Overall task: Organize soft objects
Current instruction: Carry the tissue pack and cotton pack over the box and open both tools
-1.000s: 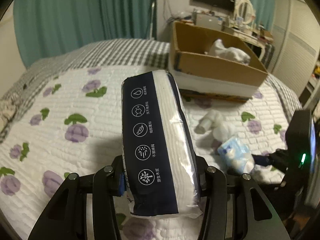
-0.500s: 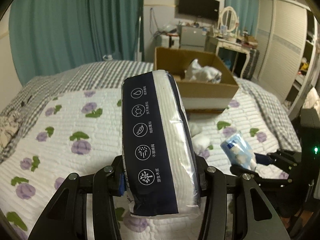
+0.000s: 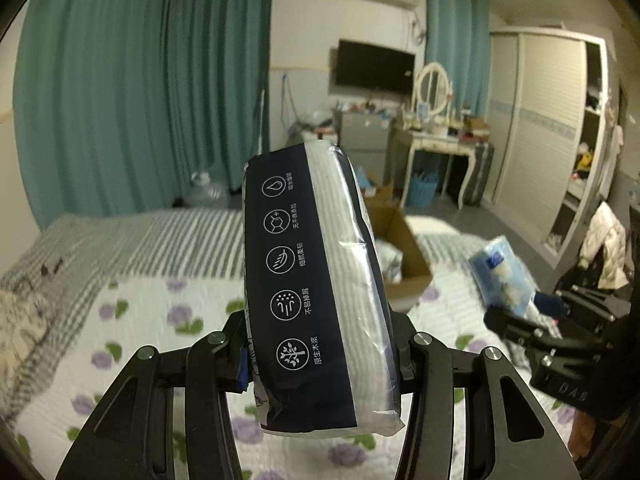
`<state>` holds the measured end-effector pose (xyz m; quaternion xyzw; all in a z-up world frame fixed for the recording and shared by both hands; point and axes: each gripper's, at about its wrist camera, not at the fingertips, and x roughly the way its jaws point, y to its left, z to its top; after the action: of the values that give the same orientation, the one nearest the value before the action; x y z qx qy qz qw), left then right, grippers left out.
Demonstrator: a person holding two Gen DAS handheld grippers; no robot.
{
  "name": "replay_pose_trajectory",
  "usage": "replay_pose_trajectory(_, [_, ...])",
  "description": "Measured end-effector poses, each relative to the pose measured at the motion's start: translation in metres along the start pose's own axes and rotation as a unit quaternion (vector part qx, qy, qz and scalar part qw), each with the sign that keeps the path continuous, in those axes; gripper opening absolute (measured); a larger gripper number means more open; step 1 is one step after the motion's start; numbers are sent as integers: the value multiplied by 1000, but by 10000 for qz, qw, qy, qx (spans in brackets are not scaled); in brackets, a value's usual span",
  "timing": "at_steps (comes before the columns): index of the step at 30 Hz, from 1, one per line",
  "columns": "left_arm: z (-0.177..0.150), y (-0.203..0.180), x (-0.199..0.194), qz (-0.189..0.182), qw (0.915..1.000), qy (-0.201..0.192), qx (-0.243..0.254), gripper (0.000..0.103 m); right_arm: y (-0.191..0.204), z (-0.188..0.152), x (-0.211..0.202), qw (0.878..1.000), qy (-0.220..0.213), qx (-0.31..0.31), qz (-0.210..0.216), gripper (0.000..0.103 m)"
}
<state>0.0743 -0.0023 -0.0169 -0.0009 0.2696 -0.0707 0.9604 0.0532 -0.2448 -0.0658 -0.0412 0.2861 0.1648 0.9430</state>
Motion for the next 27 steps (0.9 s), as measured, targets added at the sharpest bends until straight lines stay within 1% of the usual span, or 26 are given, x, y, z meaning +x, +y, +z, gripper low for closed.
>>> replay_pose_trajectory(3, [16, -5, -8, 13, 9994, -290, 203, 47, -2, 21, -12, 9997, -222, -37, -18, 45])
replay_pose_trajectory(7, [37, -4, -11, -56, 9986, -506, 171, 47, -6, 46, -24, 9987, -501, -64, -74, 45])
replay_pose_trajectory(12, [58, -1, 0, -149, 9975, -679, 122, 47, -13, 76, -29, 9957, -912, -105, -148, 45])
replay_pose_trajectory(15, [69, 0, 15, -242, 9974, -679, 57, 47, -19, 94, -25, 9938, -1086, -91, -196, 46])
replay_pose_trajectory(19, [78, 0, 42, -205, 9979, -615, 43, 47, -28, 113, -8, 9930, -1168, -19, -192, 46])
replay_pose_trajectory(23, [83, 1, 77, -217, 9988, -428, -31, 47, -38, 129, 18, 9928, -1178, -62, -229, 46])
replay_pose_trajectory(27, [80, 0, 110, -190, 9995, -237, 5, 47, -44, 135, 54, 9934, -1090, -161, -314, 46])
